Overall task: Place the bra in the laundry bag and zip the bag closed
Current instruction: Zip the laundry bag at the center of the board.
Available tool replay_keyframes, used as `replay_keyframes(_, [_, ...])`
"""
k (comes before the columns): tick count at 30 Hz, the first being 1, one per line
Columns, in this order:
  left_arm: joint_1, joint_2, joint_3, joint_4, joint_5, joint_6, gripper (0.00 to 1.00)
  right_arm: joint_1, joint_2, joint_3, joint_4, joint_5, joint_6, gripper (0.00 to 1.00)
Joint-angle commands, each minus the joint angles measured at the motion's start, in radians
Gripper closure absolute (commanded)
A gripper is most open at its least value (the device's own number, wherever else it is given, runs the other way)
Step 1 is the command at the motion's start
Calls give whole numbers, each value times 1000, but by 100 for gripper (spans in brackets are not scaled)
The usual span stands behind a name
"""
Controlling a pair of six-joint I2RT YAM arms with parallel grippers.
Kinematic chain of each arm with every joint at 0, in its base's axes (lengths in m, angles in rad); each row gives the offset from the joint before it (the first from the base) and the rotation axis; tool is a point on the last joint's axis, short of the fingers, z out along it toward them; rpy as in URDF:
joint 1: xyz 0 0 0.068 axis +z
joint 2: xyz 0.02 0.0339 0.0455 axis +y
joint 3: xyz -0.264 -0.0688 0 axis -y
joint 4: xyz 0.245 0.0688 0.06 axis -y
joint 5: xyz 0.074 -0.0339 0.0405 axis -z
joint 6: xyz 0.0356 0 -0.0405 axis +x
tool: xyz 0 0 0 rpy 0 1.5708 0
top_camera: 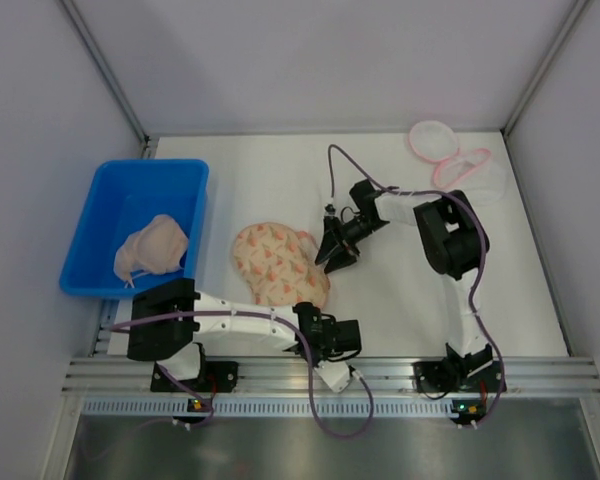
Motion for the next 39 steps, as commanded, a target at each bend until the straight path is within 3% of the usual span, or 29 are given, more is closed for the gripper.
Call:
replay_keyframes(1, [39, 18, 67, -20, 55, -29, 100, -53, -30, 82, -65, 52, -109, 40])
replay_keyframes(2, [73, 40, 110, -17, 49, -23, 100, -63, -56, 63, -85, 57, -121, 31])
replay_keyframes(8, [184, 110, 221, 40, 12, 35, 100, -102, -223, -136, -58, 89, -112, 10])
replay_keyframes(11, [222, 138, 273, 51, 21, 52, 100, -93, -275, -226, 59, 43, -23, 8])
replay_keyframes(15, [233, 158, 298, 63, 29, 67, 100, -45, -237, -193, 88, 0, -4, 9])
replay_keyframes(18, [233, 167, 313, 66, 38, 64, 100, 1, -174, -146, 87, -17, -1, 15])
replay_keyframes(20, [233, 164, 319, 66, 45, 61, 100, 27, -137, -124, 90, -28, -1, 31])
replay_keyframes(21, [233, 161, 316, 65, 50, 58, 100, 32, -129, -118, 91, -25, 0, 41])
replay_keyframes(22, [231, 150, 306, 65, 52, 57, 100, 33, -120, -113, 91, -23, 0, 60])
replay_keyframes(24, [219, 126, 281, 65, 55, 54, 100, 32, -116, -99, 87, -15, -6, 80])
replay_keyframes(25, [213, 114, 267, 63, 56, 43, 100, 29, -116, -96, 81, -12, -8, 98])
replay_keyframes(29, [164, 40, 134, 63, 73, 9, 100, -8, -106, -52, 10, 17, -61, 100])
replay_keyframes(39, [89, -113, -119, 60, 134, -81, 100, -51, -30, 95, -267, 132, -377, 100])
